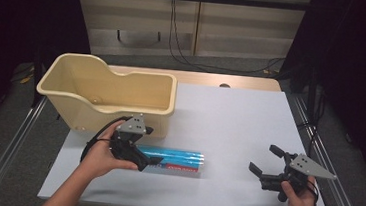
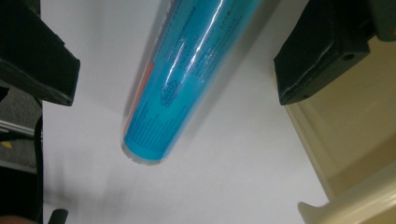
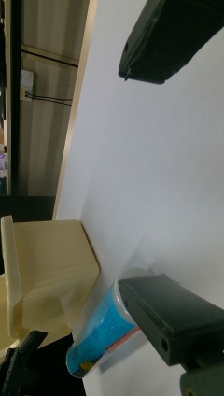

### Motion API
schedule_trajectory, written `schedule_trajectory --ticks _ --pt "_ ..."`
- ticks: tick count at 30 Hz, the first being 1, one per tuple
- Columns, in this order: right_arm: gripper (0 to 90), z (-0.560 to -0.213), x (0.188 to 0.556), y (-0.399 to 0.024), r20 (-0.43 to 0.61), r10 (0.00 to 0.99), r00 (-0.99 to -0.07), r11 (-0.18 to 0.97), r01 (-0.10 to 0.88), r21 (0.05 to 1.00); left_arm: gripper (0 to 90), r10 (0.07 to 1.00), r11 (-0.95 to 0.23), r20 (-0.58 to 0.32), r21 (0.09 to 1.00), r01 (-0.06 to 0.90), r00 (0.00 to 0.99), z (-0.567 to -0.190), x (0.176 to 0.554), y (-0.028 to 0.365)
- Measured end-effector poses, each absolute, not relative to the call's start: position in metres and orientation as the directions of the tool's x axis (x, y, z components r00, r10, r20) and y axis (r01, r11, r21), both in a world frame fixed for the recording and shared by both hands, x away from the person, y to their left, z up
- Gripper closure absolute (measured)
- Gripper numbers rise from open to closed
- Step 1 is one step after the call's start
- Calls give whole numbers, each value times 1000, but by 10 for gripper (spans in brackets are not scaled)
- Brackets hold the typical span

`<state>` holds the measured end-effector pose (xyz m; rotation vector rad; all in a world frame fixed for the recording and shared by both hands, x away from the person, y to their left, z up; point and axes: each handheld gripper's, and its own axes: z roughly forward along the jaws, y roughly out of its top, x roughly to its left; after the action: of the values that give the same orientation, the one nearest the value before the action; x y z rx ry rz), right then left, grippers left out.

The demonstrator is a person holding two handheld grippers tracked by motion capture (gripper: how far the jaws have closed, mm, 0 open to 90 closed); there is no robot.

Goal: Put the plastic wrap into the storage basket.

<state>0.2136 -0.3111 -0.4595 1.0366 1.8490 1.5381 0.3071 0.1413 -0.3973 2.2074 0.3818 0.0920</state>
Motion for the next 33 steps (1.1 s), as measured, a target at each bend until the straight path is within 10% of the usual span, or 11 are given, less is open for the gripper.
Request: schedule_trajectory --ticks 33 --pt "9 -461 215 -312 80 804 -589 76 236 969 160 41 -955 38 294 28 998 -421 321 85"
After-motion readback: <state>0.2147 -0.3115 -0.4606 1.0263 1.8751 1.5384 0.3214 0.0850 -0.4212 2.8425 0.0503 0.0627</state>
